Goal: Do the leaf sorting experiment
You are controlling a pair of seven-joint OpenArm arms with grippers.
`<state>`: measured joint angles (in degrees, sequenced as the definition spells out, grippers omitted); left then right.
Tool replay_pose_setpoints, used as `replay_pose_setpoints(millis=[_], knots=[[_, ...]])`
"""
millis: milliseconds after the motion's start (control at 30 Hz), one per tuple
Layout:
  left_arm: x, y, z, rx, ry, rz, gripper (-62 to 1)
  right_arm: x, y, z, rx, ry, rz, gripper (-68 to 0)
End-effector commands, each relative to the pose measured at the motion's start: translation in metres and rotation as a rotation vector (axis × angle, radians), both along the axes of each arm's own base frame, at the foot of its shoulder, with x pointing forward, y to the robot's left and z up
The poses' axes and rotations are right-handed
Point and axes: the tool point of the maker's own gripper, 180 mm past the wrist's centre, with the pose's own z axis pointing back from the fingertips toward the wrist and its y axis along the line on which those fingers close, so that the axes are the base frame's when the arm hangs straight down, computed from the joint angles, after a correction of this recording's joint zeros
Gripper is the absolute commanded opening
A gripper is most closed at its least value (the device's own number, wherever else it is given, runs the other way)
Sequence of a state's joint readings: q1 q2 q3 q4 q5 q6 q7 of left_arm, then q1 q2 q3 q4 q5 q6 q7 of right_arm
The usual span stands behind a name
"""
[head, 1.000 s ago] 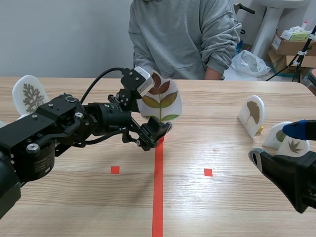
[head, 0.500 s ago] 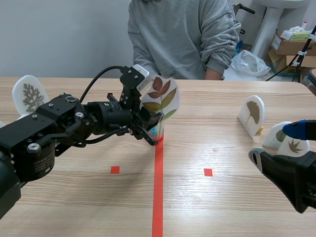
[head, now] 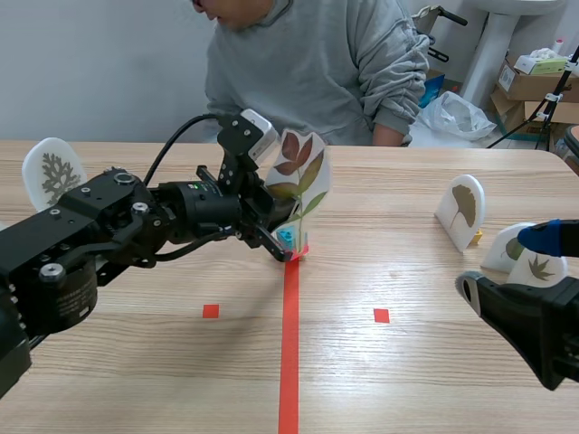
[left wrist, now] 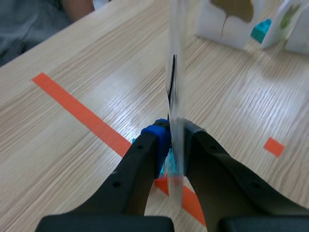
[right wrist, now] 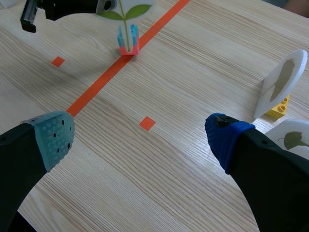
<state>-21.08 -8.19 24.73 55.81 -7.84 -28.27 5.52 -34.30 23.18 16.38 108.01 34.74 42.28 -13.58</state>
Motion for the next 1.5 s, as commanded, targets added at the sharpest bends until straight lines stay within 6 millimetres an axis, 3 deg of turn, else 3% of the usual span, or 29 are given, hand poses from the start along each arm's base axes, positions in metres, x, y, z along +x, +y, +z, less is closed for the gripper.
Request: replay_pose_setpoints(millis=[0, 233, 500, 767, 1067, 1300, 1467], knots=[[-0.001, 0.003, 0.023, -0.046, -0.048, 0.014, -56.9, 0.001, 0.002, 0.005, 0.015, -0.018, 0.007, -12.4], [-0.032, 0.029, 0.046, -0.118, -0.048, 0.095, -56.9, 0.001, 0.002, 0.005, 0.015, -0.018, 0.007, -12.4], [-0.061, 0.085, 0.048, -0.183, -0.018, 0.274, -56.9, 0.001, 0.002, 0.005, 0.015, -0.018, 0.007, -12.4], [-0.057, 0.159, 0.034, -0.116, -0.012, 0.514, -56.9, 0.004, 0.002, 0.007, 0.012, -0.026, 0.007, -12.4], [-0.049, 0.228, 0.015, -0.028, -0.016, 0.723, -56.9, 0.008, 0.001, 0.009, 0.004, -0.038, 0.008, -12.4], [-0.036, 0.268, 0.003, 0.001, -0.022, 0.825, -56.9, 0.008, 0.001, 0.007, -0.006, -0.028, 0.008, -12.4], [-0.026, 0.285, -0.001, 0.008, -0.028, 0.865, -56.9, 0.006, 0.0, 0.003, -0.021, -0.008, 0.008, -12.4]])
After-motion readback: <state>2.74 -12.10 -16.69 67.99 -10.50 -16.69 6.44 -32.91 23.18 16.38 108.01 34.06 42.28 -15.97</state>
